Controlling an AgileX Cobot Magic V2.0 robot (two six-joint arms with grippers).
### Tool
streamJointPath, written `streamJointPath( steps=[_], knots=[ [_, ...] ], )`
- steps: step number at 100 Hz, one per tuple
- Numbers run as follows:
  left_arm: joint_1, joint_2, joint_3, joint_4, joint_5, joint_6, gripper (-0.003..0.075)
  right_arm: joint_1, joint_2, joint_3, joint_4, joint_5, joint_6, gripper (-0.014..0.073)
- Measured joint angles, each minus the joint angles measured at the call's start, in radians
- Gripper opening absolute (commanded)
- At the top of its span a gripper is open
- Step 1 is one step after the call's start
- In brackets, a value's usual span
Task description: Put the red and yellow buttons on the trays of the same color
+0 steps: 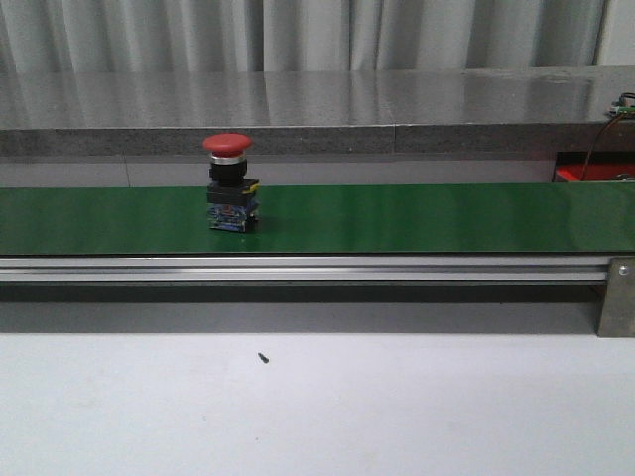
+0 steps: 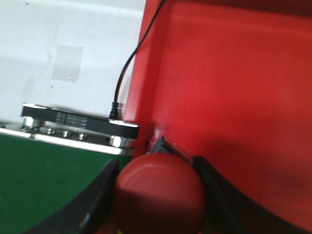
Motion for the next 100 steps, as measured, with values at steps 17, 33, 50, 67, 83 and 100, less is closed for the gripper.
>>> streamJointPath(
  steps=[17, 33, 50, 67, 83, 100],
  knots=[
    [0.000, 0.000, 0.000, 0.000, -0.002, 0.000, -0.0020, 0.000, 0.092, -0.015, 0.000, -0.059, 0.000, 0.0174],
    [0.000, 0.000, 0.000, 0.000, -0.002, 0.000, -0.0020, 0.000, 0.147, -0.017, -0.021, -0.088, 0.000, 0.0174],
    [0.000, 0.000, 0.000, 0.000, -0.002, 0.000, -0.0020, 0.000, 0.163, -0.017, -0.044, -0.086, 0.003, 0.0178],
    [0.000, 0.000, 0.000, 0.000, -0.002, 0.000, -0.0020, 0.000, 0.163, -0.019, -0.046, -0.086, 0.003, 0.0339],
    [0.000, 0.000, 0.000, 0.000, -0.002, 0.000, -0.0020, 0.000, 0.163, -0.022, -0.047, -0.085, 0.003, 0.0542],
    [0.000, 0.000, 0.000, 0.000, -0.002, 0.000, -0.0020, 0.000, 0.161, -0.041, -0.049, -0.081, 0.007, 0.0551]
  ],
)
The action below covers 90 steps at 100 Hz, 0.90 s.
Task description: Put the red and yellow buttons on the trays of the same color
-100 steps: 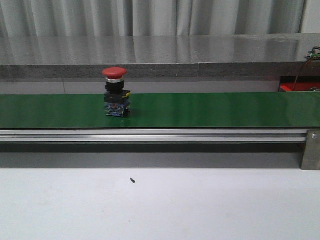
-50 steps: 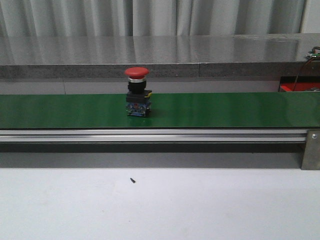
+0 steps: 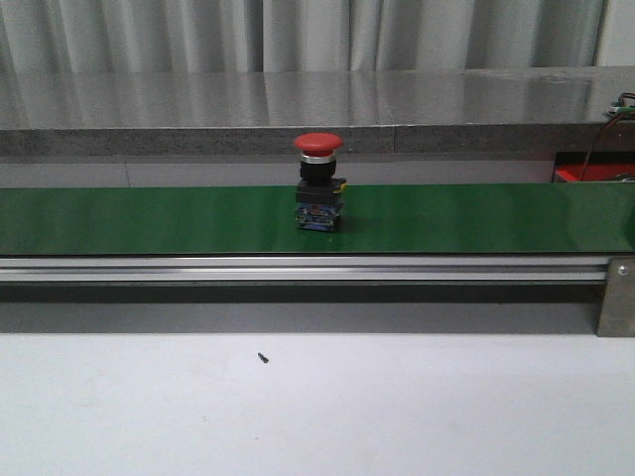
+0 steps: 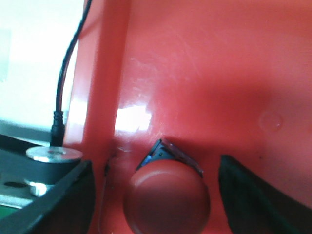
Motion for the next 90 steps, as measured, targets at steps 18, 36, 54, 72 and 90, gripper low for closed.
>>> streamJointPath(
  steps=[18, 36, 54, 72, 90],
  knots=[
    [0.000, 0.000, 0.000, 0.000, 0.000, 0.000, -0.0020, 0.000, -0.064, -0.041, 0.012, 0.035, 0.010, 0.0551],
    [0.000, 0.000, 0.000, 0.000, 0.000, 0.000, -0.0019, 0.006, -0.167, -0.050, 0.064, 0.142, -0.015, 0.0551],
    [0.000, 0.000, 0.000, 0.000, 0.000, 0.000, -0.0020, 0.026, -0.242, -0.017, 0.145, 0.228, -0.032, 0.0551],
    [0.000, 0.000, 0.000, 0.000, 0.000, 0.000, -0.0020, 0.075, -0.346, 0.129, 0.173, 0.221, -0.072, 0.0550],
    [0.000, 0.000, 0.000, 0.000, 0.000, 0.000, -0.0020, 0.147, -0.453, 0.295, 0.175, 0.170, -0.119, 0.0550]
  ],
)
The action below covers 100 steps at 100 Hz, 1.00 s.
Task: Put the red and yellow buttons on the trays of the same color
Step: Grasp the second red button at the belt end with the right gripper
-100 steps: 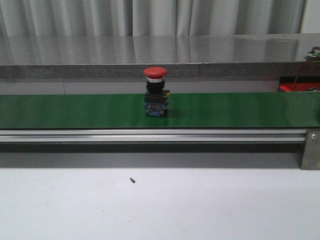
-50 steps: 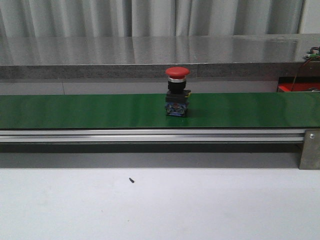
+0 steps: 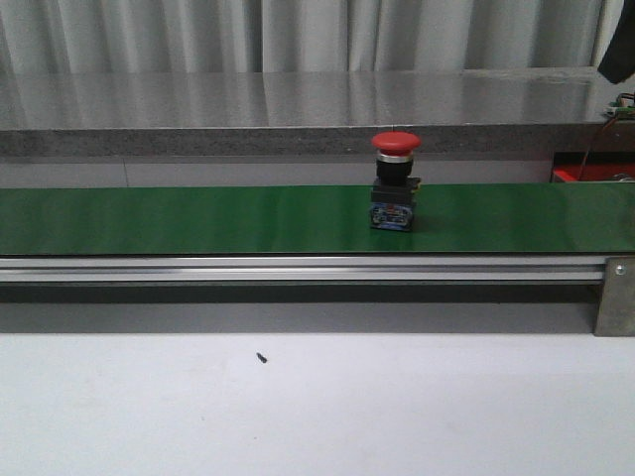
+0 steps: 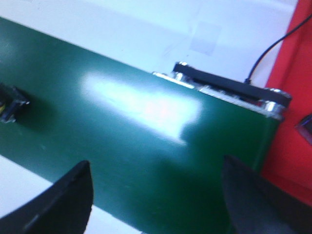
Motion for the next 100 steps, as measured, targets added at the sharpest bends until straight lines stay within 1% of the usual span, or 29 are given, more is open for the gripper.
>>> streamJointPath(
  steps=[10, 24, 46, 60, 74, 95, 100],
  knots=[
    [0.000, 0.000, 0.000, 0.000, 0.000, 0.000, -0.0020, 0.046, -0.036, 0.075, 0.000, -0.011, -0.017, 0.0550],
    [0.000, 0.000, 0.000, 0.000, 0.000, 0.000, -0.0020, 0.114, -0.042, 0.132, 0.000, -0.027, -0.040, 0.0550],
    [0.000, 0.000, 0.000, 0.000, -0.001, 0.000, -0.0020, 0.224, -0.042, 0.149, -0.019, -0.076, -0.046, 0.0550],
    [0.000, 0.000, 0.000, 0.000, -0.002, 0.000, -0.0020, 0.276, -0.038, 0.149, -0.034, -0.111, -0.048, 0.0550],
    [0.000, 0.000, 0.000, 0.000, -0.002, 0.000, -0.0020, 0.302, -0.005, 0.149, -0.039, -0.141, -0.050, 0.0550],
    [0.000, 0.000, 0.000, 0.000, -0.002, 0.000, -0.0020, 0.308, 0.021, 0.149, -0.041, -0.206, -0.055, 0.0550],
    [0.000, 0.000, 0.000, 0.000, -0.002, 0.000, -0.0019, 0.308, 0.022, 0.149, -0.041, -0.219, -0.054, 0.0533]
  ],
)
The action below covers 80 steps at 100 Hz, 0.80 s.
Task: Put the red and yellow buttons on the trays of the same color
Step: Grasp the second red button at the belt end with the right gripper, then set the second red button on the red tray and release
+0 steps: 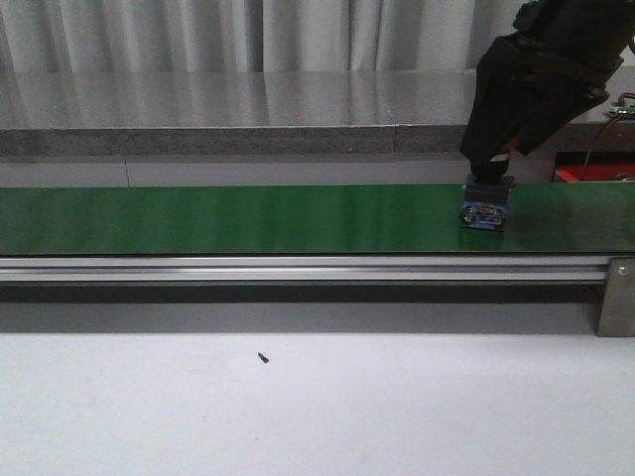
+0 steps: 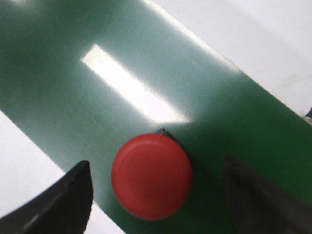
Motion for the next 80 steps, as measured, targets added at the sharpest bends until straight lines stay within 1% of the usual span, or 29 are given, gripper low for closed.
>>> streamJointPath(
  steps=[7, 12, 14, 19, 26, 40, 55, 69, 80],
  knots=[
    [0.000, 0.000, 0.000, 0.000, 0.000, 0.000, -0.0020, 0.000, 0.004, 0.000, 0.000, -0.011, -0.002, 0.0451],
    [0.000, 0.000, 0.000, 0.000, 0.000, 0.000, -0.0020, 0.000, 0.010, 0.000, -0.001, -0.012, -0.002, 0.0344],
    [0.000, 0.000, 0.000, 0.000, 0.000, 0.000, -0.0020, 0.000, 0.011, 0.000, -0.001, -0.012, -0.002, 0.0317],
    [0.000, 0.000, 0.000, 0.000, 0.000, 0.000, -0.0020, 0.000, 0.015, 0.000, -0.005, -0.005, -0.002, 0.0218],
    [0.000, 0.000, 0.000, 0.000, 0.000, 0.000, -0.0020, 0.000, 0.015, 0.000, -0.010, 0.006, -0.002, 0.0150],
    [0.000, 0.000, 0.000, -0.002, -0.001, 0.000, -0.0019, -0.012, 0.015, -0.011, -0.020, 0.029, 0.014, 0.0142],
    [0.000, 0.000, 0.000, -0.002, -0.001, 0.000, -0.0019, -0.049, 0.017, -0.087, -0.034, 0.072, 0.039, 0.0142],
    [0.000, 0.000, 0.000, -0.002, -0.001, 0.000, -0.0020, -0.140, 0.020, -0.188, -0.036, 0.080, 0.045, 0.0142],
    [0.000, 0.000, 0.000, -0.002, -0.001, 0.000, -0.0020, -0.235, 0.046, -0.271, -0.036, 0.091, 0.047, 0.0142]
  ],
)
